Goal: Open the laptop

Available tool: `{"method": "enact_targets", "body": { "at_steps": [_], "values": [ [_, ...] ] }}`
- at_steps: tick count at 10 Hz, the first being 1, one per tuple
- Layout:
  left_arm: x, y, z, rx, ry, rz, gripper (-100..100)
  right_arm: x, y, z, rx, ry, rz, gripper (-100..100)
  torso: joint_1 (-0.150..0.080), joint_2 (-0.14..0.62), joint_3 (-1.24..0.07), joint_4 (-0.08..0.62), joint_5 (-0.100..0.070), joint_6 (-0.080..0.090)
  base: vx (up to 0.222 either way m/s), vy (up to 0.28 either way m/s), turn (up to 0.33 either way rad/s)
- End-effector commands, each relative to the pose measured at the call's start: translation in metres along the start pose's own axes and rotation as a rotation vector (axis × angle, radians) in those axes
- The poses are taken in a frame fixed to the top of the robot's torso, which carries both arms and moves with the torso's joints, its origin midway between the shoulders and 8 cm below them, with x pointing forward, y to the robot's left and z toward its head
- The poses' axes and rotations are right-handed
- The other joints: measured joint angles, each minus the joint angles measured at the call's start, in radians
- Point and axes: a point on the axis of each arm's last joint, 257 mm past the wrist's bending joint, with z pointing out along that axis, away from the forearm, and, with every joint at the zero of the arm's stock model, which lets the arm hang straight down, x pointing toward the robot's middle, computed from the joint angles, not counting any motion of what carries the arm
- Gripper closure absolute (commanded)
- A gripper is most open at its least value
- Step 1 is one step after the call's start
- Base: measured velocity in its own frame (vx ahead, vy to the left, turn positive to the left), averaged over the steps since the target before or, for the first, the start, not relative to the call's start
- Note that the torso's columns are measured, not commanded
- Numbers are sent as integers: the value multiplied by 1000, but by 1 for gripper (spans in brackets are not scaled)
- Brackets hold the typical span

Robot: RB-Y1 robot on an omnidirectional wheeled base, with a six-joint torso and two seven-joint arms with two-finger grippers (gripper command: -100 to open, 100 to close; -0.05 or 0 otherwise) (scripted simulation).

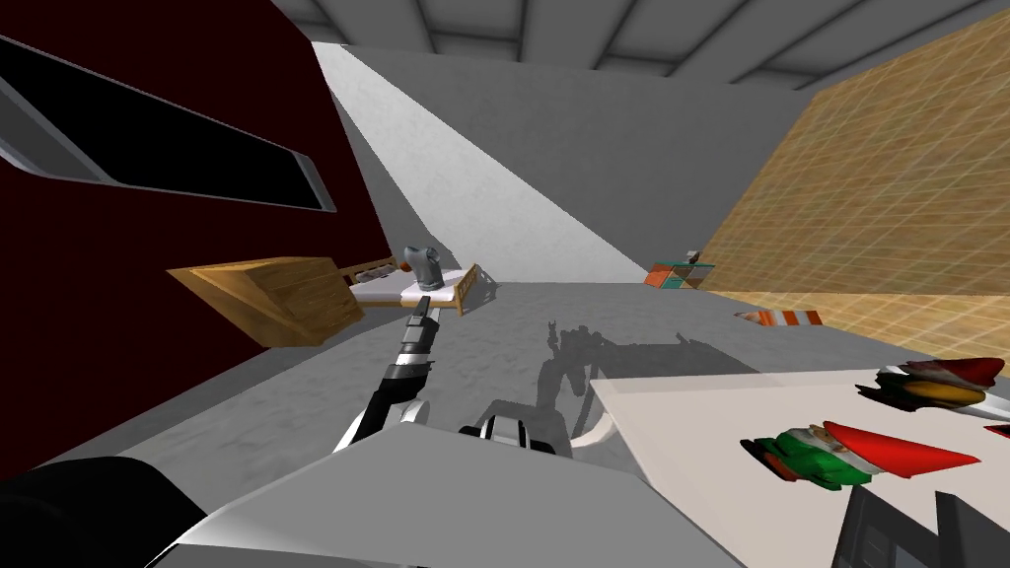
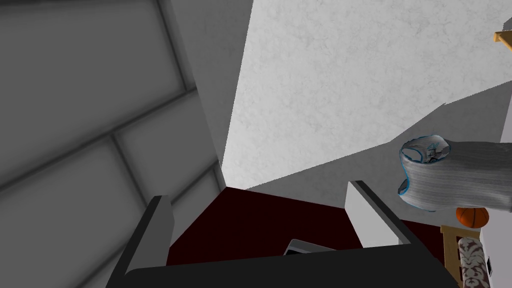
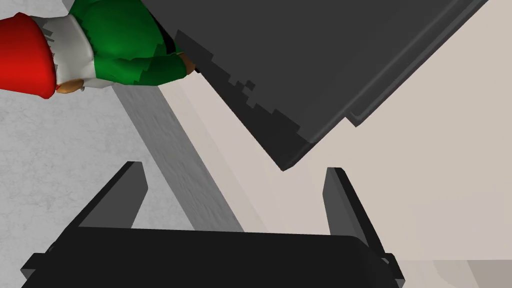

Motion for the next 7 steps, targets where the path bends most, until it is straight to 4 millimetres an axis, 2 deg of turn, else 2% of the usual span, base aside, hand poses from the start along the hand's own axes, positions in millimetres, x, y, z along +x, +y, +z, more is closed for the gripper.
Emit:
{"method": "enact_targets", "body": {
  "at_steps": [1,5,6,7],
  "values": [
    [0,0,0,0,0,0,0,-6,-19,-6,1,-14,-15,-100,0,-2,-1,-1,0,0,7,21,-69],
    [0,0,0,0,0,0,0,-17,-44,-14,-1,-38,-41,-100,-1,-5,-3,-1,0,0,18,23,-77],
    [0,0,0,0,0,0,0,-15,-40,-13,0,-32,-38,-100,-1,-4,-2,-1,-1,0,8,9,-12],
    [0,0,0,0,0,0,0,-15,-41,-13,0,-34,-37,0,-2,-3,-2,-1,-1,0,0,0,0]
  ]
}}
